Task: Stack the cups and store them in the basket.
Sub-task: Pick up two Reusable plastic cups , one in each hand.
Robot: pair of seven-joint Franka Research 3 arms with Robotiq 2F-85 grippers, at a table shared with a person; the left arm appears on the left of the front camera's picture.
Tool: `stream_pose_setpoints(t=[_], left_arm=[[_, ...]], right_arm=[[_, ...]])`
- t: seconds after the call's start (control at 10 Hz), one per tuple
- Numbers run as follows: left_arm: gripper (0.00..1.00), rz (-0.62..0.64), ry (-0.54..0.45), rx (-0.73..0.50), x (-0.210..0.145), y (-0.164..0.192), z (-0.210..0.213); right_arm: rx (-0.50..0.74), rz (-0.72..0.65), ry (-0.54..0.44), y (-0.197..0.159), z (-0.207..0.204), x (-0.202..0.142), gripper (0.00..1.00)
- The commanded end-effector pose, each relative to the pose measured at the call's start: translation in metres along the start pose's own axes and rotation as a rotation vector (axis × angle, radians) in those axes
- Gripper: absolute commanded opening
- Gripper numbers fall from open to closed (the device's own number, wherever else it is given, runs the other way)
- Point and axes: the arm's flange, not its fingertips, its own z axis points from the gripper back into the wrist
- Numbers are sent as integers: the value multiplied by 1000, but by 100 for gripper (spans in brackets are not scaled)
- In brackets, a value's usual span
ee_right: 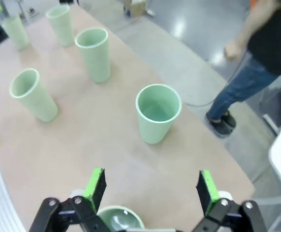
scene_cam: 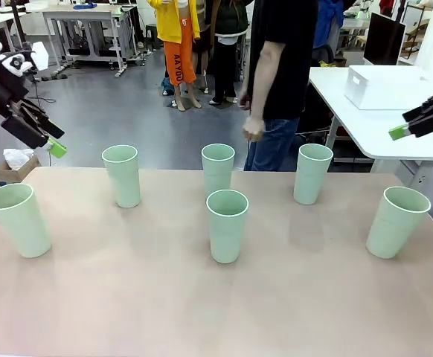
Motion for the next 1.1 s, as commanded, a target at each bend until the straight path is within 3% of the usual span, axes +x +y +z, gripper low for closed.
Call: stream_pose_setpoints(t=[0.0, 0.1, 0.5, 0.9, 1.0], left_arm=[[100, 5, -73, 25, -1, 11, -3], [100, 0, 0, 0, 0, 0, 0], [100, -8, 9, 12, -2, 3, -3], [100, -76, -107, -41, -67, 79, 53], [100, -90, -95, -24, -82, 89, 56]], right_arm=[[54, 29, -91, -9, -24, -5, 100], [0, 0, 0, 0, 0, 0, 100], [-1, 10, -4, 0, -5, -5, 100], [126, -16, -144, -102, 31, -44, 100], [142, 2, -168, -118, 39, -58, 100]])
